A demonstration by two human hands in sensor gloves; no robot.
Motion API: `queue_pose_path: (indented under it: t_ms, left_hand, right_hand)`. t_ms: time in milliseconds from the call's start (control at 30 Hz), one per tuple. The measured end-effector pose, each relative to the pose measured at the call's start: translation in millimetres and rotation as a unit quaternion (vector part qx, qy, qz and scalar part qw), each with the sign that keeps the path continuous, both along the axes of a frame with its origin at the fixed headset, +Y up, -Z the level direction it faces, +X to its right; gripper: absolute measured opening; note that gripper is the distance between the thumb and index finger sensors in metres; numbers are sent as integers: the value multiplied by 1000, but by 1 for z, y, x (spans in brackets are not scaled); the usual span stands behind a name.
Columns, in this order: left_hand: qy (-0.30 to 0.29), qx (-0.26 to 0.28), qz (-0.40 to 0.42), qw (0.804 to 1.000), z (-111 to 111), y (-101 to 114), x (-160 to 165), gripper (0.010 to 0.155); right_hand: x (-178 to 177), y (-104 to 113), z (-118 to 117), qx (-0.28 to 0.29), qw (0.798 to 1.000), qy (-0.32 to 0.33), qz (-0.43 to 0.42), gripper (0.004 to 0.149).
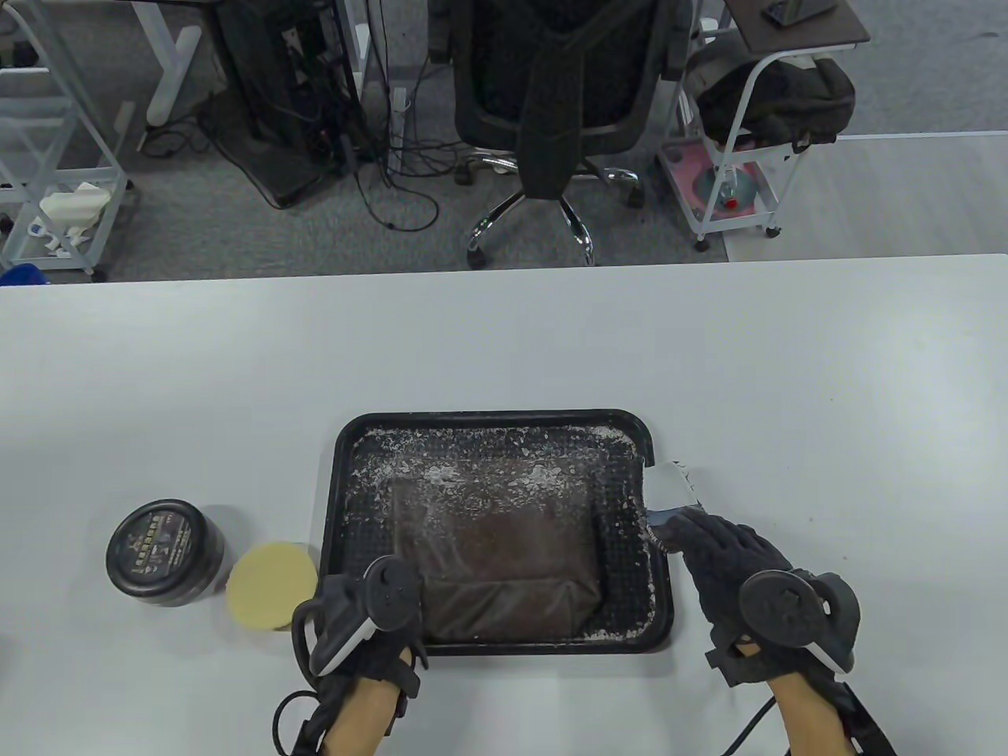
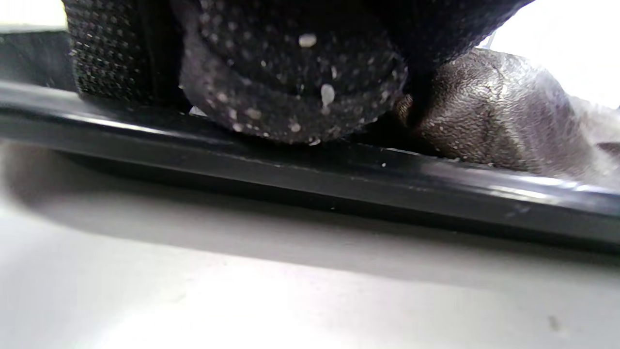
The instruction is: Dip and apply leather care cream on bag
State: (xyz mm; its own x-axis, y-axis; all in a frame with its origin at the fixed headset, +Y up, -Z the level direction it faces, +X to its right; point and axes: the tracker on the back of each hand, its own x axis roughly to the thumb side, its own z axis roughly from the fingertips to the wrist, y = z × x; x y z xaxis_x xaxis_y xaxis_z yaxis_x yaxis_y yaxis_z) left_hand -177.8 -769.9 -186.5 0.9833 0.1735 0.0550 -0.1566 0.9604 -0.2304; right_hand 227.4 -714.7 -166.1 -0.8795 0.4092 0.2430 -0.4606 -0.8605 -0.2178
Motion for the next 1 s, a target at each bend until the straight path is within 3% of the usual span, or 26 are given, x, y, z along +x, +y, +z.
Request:
queue_pose_path:
  t_ms: [367, 533, 767, 1000]
  left_hand:
    - [6, 40, -142, 989, 9, 6, 16, 55]
    - [-24, 87, -90, 992, 9, 17, 8, 68]
    - [-61, 85, -48, 993, -4, 13, -12, 79]
    - [-58, 20, 38, 997, -9, 0, -30, 73]
  right_hand:
    - [-5, -1, 0, -3, 1000, 6, 14, 41]
    - [-8, -2, 0, -2, 1000, 8, 20, 41]
    - [-10, -3, 0, -4, 1000, 8, 25, 41]
    - [-14, -6, 0, -5, 999, 14, 37, 41]
